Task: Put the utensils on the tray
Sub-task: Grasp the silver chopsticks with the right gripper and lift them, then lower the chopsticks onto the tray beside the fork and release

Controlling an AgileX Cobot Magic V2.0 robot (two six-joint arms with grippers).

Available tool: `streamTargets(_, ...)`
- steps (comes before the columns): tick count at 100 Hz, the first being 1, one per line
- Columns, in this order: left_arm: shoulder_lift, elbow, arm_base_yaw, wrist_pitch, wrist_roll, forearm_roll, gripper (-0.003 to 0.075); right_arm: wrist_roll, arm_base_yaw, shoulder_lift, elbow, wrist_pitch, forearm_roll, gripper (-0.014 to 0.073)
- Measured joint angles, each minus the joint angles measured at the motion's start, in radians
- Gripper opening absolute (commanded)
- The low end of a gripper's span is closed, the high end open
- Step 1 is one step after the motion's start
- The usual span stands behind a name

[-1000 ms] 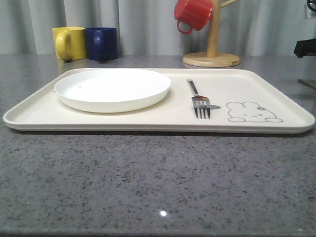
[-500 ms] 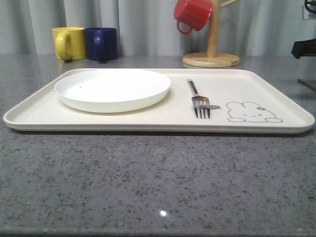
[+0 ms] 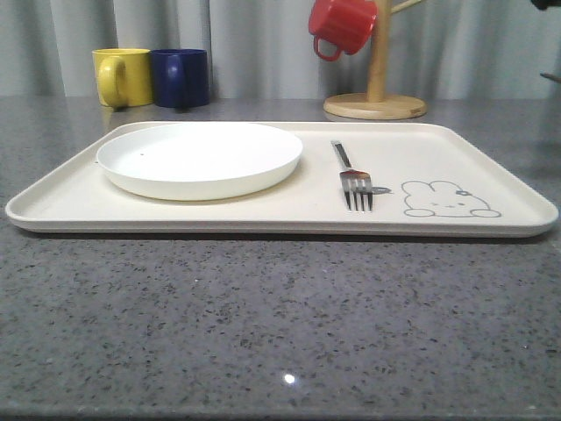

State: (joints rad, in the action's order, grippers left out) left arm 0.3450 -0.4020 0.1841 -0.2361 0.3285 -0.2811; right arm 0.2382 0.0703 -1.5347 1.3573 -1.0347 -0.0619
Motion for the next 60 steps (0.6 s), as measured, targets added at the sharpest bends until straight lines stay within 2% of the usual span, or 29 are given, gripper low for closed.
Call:
streamTargets(19,0.000,0.000,0.000,0.000,0.000,0.000,-0.0018,0.097,0.119,0.032,0.000,-0.008,0.000,-0.0036)
streamTargets(39,0.000,0.000,0.000,0.000,0.000,0.000,-0.0018,0.199,0.266,0.019,0.000,0.053,0.000,-0.0036)
streamTargets(60,0.000,0.000,0.000,0.000,0.000,0.000,-0.0018,0.279,0.343,-0.049,0.000,0.117,0.000,-0.0036)
